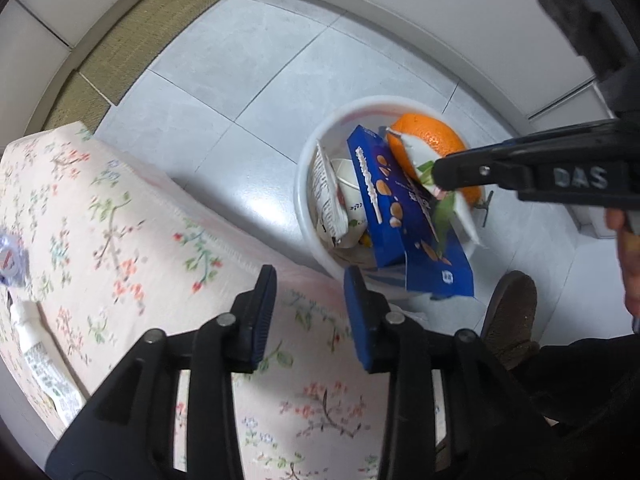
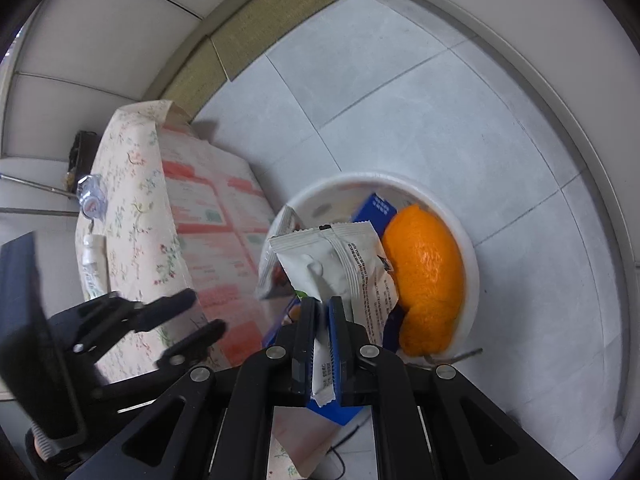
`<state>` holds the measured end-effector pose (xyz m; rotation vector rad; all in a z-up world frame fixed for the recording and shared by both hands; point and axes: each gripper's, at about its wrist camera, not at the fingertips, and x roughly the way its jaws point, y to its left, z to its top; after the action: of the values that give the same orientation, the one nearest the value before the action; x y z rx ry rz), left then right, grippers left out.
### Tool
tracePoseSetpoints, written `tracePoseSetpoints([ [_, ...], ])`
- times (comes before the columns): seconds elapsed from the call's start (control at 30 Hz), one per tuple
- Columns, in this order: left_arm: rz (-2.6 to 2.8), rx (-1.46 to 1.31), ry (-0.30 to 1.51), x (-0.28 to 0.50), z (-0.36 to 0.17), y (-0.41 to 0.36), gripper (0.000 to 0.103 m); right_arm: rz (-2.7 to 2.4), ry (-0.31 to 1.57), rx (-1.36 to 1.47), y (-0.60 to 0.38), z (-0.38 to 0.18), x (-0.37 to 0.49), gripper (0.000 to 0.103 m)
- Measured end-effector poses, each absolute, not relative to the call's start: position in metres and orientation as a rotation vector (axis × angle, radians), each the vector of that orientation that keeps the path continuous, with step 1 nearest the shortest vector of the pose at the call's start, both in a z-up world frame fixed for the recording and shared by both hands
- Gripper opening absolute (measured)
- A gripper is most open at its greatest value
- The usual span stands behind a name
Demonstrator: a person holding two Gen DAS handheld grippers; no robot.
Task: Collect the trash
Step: 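Carry snack bag and white packet over the white bucket and release both, then move both tools back over the table toward the two bottles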
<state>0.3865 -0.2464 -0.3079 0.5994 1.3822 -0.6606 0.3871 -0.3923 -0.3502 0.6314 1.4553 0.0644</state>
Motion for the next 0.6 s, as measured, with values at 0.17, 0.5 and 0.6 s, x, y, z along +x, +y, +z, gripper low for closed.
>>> tracePoseSetpoints([
  [0.17, -0.642, 0.537, 1.339, 0.378, -0.288, -0.225, 0.056, 0.055, 1.472, 0.637, -0.391, -0.347, 0.386, 0.023],
  [0.5, -0.574, 0.398, 1.247, 0.366, -0.233, -0.155, 0.076, 0.048, 1.389, 0.582, -0.393, -0.302, 0.379, 0.053],
  [0.6, -0.545, 0.343, 1.229, 0.361, -0.219, -0.131, 0.078, 0.059, 1.364, 0.519, -0.383, -0.284, 0.377, 0.057],
])
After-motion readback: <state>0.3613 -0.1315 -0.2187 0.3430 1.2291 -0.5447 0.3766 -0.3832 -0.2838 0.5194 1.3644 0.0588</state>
